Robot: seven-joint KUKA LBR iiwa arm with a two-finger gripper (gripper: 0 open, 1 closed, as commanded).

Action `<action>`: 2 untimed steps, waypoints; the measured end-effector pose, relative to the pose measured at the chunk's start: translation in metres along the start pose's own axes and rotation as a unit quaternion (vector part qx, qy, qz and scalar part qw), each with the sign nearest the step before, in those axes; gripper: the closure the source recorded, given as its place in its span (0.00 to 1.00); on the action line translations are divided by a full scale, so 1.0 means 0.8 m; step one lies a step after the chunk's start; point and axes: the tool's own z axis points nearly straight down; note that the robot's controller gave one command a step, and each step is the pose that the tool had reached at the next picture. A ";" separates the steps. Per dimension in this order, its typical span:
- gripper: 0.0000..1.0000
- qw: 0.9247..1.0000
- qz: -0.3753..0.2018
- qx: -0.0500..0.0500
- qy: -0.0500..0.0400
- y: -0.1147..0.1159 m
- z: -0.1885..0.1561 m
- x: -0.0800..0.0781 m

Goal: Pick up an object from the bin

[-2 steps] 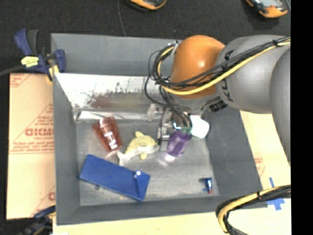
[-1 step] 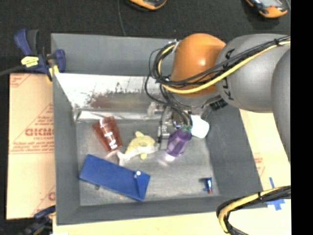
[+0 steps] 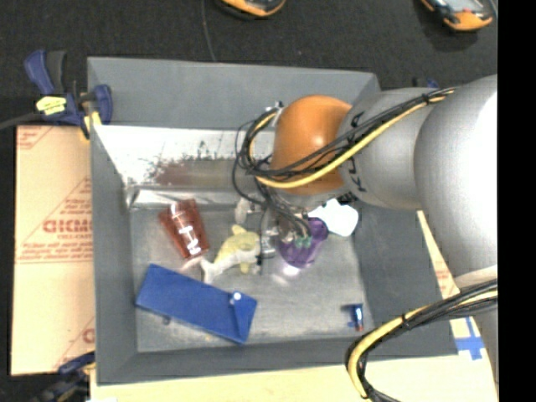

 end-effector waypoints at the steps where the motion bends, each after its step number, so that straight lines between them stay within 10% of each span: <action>1: 0.00 1.000 -0.014 0.001 -0.001 0.003 -0.053 -0.003; 2: 0.00 1.000 -0.011 0.000 -0.004 0.002 -0.031 -0.005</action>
Offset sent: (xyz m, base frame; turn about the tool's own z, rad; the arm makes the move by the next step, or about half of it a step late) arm -0.0010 0.0006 -0.0189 -0.0130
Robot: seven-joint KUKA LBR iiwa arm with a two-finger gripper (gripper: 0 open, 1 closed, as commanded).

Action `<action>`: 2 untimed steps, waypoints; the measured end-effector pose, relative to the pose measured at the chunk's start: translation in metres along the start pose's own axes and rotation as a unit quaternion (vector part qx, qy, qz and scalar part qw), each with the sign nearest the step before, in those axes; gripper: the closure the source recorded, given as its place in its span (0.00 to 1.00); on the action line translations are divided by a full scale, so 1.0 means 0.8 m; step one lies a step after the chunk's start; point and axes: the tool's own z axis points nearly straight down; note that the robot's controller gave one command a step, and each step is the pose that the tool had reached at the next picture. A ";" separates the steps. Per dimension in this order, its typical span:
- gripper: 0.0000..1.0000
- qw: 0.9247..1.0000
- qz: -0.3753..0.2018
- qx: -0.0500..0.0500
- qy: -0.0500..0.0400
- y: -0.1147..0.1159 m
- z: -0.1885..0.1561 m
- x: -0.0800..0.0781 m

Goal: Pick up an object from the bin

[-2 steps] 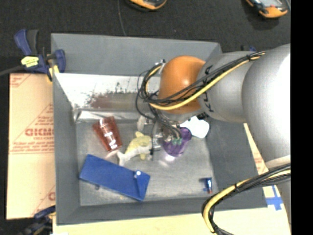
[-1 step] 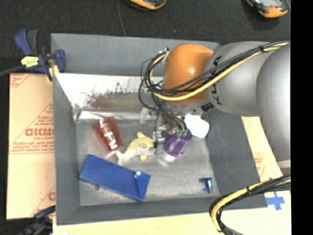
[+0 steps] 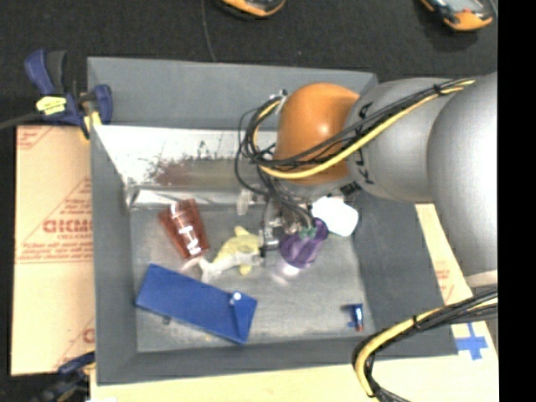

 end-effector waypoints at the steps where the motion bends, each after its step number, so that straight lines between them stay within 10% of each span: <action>1: 0.00 1.000 0.009 0.000 0.001 -0.014 0.057 0.014; 2: 1.00 1.000 -0.027 0.000 -0.002 -0.001 0.054 0.009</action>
Offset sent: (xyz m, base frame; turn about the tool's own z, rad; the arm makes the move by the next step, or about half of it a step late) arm -0.0077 0.0000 -0.0441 -0.0584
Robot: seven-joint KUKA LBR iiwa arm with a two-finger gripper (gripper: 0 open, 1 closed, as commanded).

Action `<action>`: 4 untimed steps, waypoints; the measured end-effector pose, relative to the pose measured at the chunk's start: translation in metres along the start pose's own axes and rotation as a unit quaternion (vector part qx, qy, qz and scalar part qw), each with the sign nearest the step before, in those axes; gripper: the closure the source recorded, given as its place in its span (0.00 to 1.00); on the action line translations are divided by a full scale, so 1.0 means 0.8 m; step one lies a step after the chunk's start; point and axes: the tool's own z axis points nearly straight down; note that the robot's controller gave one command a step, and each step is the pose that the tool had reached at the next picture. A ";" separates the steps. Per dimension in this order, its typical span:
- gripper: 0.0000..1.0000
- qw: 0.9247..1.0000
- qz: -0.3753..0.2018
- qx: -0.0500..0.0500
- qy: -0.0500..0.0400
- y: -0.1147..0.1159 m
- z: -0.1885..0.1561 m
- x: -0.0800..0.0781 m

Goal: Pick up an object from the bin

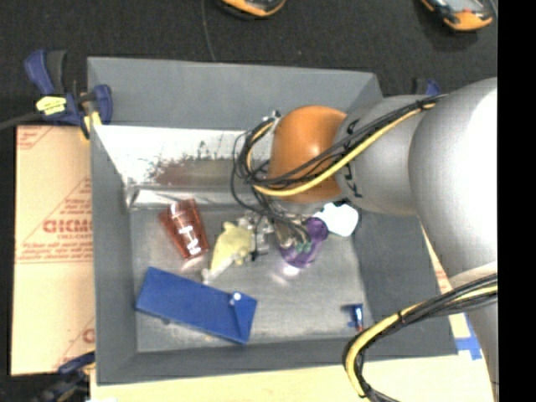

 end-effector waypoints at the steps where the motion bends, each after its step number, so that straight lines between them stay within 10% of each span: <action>1: 1.00 1.000 0.000 0.000 0.000 0.000 0.000 0.000; 4: 1.00 1.000 0.003 0.000 0.005 -0.001 -0.097 0.001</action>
Offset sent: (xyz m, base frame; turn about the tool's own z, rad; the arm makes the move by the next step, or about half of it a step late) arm -0.0001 0.0001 0.1009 0.0007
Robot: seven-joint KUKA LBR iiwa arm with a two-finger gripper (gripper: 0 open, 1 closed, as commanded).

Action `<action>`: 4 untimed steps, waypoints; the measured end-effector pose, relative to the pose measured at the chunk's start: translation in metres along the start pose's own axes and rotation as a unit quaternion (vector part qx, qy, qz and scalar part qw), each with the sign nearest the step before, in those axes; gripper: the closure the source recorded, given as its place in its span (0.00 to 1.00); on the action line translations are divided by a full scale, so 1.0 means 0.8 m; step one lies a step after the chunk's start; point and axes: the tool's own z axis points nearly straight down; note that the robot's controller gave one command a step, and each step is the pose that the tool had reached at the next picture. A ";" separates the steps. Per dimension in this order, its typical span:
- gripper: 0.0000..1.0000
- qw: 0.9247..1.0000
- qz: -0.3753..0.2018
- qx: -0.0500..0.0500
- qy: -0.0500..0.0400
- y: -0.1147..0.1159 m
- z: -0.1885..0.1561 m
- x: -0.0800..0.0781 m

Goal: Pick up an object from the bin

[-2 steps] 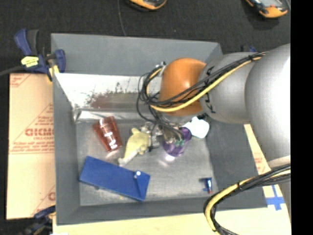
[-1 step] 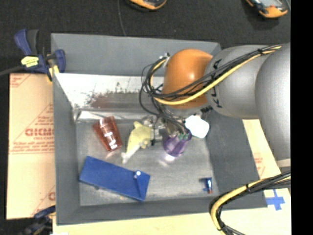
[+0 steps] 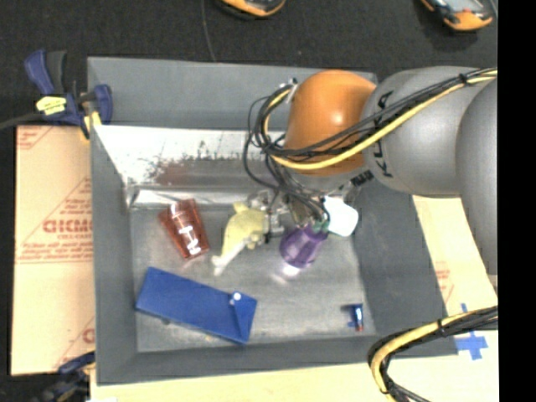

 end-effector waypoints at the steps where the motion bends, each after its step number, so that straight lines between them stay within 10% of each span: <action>1: 1.00 1.000 0.001 0.001 -0.005 -0.001 -0.040 -0.003; 4: 1.00 1.000 0.003 0.001 -0.009 -0.002 -0.082 -0.006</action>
Offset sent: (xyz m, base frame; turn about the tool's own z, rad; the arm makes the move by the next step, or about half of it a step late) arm 0.0014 0.0000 0.0610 0.0005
